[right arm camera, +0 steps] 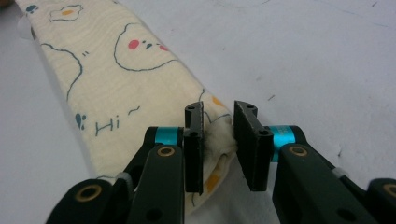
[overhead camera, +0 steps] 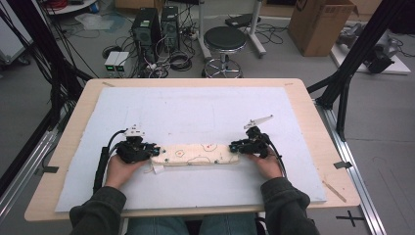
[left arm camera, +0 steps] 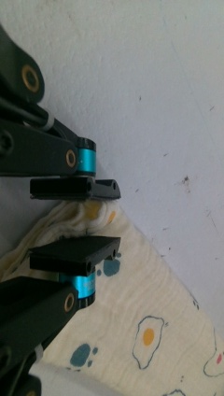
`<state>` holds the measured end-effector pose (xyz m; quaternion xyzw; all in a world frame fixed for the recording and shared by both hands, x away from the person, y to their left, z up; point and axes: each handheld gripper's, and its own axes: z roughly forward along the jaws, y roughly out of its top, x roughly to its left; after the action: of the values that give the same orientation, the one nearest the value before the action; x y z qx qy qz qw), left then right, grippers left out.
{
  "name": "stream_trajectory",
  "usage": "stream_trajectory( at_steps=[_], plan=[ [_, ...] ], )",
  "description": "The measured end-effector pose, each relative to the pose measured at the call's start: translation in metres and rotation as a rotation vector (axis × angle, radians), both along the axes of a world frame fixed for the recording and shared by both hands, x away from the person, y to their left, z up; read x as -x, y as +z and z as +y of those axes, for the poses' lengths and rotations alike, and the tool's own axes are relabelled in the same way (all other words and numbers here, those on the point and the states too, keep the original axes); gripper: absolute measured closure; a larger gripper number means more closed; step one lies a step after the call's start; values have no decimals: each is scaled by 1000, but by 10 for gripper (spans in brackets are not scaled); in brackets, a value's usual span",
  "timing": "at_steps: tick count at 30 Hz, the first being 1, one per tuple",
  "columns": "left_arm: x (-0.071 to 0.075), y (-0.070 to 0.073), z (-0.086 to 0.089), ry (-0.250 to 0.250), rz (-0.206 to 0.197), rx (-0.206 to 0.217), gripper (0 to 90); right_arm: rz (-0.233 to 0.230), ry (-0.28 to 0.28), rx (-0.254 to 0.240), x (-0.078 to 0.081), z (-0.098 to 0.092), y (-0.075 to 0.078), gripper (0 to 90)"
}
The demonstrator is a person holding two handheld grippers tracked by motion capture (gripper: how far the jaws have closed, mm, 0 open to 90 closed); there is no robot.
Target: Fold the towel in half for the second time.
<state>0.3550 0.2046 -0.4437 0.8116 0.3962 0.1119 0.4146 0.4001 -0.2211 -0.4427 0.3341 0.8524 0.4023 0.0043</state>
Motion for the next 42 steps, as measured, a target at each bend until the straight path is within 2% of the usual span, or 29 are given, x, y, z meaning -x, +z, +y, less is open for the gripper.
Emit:
stream_trajectory(
  at_steps=[7,10,15,17,21,26,30,31,36,38,40,42],
  plan=[
    [2,1,-1,-5,-15,-9,812,-3,9,-4,1,0,1,787],
    [2,3,-2,-3,-26,-21,820,-13,16,-3,3,1,3,793],
    [3,8,-3,10,-53,-13,824,-36,20,10,6,0,10,797],
    [2,11,-4,5,-62,-30,825,-46,27,10,5,0,13,799],
    [-1,15,-5,19,-82,-24,826,-53,24,7,2,1,18,801],
    [-9,19,-3,52,-93,-9,826,-66,15,16,-7,5,23,801],
    [-18,20,-3,70,-101,-19,826,-73,4,28,-15,8,27,801],
    [-19,21,-4,77,-104,-14,826,-87,-1,25,-18,8,28,801],
    [-30,24,-2,94,-94,28,826,-92,-30,27,-31,7,31,801],
    [-35,24,-2,95,-79,14,826,-93,-45,28,-37,7,32,800],
    [-40,26,-3,105,-85,24,826,-95,-58,23,-40,7,33,801],
    [-43,27,-4,106,-95,26,826,-97,-65,40,-45,8,33,801]
  ],
)
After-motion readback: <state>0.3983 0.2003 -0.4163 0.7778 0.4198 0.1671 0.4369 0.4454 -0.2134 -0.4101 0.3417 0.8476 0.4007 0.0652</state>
